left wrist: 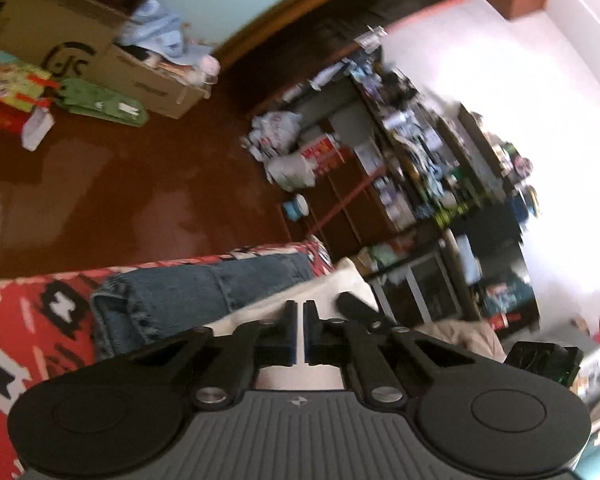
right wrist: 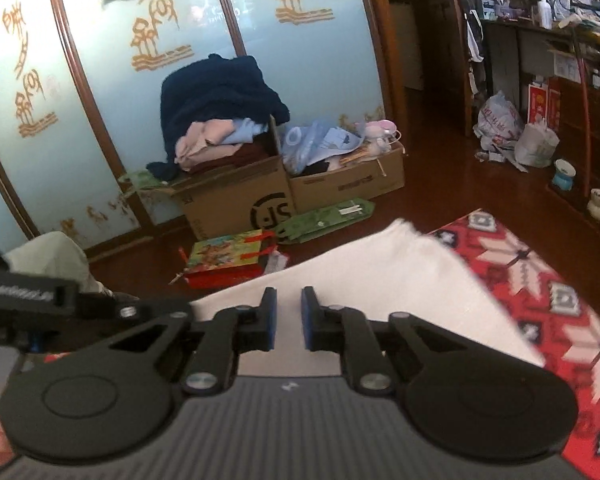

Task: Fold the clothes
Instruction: 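Lift the sweater with both grippers and carry it over the folded jeans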

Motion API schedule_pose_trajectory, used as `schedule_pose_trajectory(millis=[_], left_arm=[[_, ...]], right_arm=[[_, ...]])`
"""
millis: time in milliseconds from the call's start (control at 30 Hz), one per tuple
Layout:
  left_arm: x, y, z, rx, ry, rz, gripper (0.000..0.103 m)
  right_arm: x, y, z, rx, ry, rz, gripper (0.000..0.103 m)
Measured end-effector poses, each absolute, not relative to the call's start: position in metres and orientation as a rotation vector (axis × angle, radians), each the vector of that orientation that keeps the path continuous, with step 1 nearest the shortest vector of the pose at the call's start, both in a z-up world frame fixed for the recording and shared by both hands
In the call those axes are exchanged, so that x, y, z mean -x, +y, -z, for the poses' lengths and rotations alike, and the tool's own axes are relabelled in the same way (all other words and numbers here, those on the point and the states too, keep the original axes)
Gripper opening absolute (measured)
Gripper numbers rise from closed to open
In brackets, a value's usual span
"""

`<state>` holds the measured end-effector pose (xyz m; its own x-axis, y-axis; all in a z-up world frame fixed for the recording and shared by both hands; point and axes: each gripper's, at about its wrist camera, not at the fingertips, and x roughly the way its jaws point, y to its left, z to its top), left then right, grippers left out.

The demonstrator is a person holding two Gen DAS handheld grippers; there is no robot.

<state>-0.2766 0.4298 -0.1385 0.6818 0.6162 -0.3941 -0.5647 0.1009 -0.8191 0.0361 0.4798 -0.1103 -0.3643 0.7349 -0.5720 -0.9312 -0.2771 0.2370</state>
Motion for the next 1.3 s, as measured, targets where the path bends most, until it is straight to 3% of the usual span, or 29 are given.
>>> schedule_pose_trajectory(millis=[67, 267, 367, 400, 733, 1000, 1100, 1300], left_arm=[[0.278, 0.426, 0.135, 1.179, -0.058, -0.873, 0.003], [0.281, 0.413, 0.126, 1.168, -0.076, -0.872, 0.002], [0.282, 0.407, 0.121, 1.163, -0.084, -0.871, 0.002], [0.278, 0.402, 0.115, 1.146, -0.073, -0.835, 0.002], [0.227, 0.375, 0.123, 1.134, 0.091, -0.709, 0.003], [0.245, 0.373, 0.133, 1.091, 0.188, -0.751, 0.002], [0.25, 0.373, 0.128, 1.086, 0.199, -0.758, 0.002], [0.234, 0.374, 0.112, 1.01, 0.213, -0.669, 0.003]], right_arm=[[-0.05, 0.491, 0.112, 0.424, 0.646, -1.842, 0.001], [-0.085, 0.525, 0.117, 0.423, 0.631, -1.79, 0.001], [-0.094, 0.522, 0.107, 0.403, 0.623, -1.766, 0.004], [-0.094, 0.515, 0.102, 0.391, 0.621, -1.768, 0.01], [-0.063, 0.395, 0.095, 0.419, 0.661, -1.892, 0.011], [-0.099, 0.401, 0.107, 0.402, 0.625, -1.773, 0.005], [-0.131, 0.413, 0.103, 0.357, 0.619, -1.656, 0.01], [-0.134, 0.374, 0.101, 0.244, 0.667, -1.674, 0.01]])
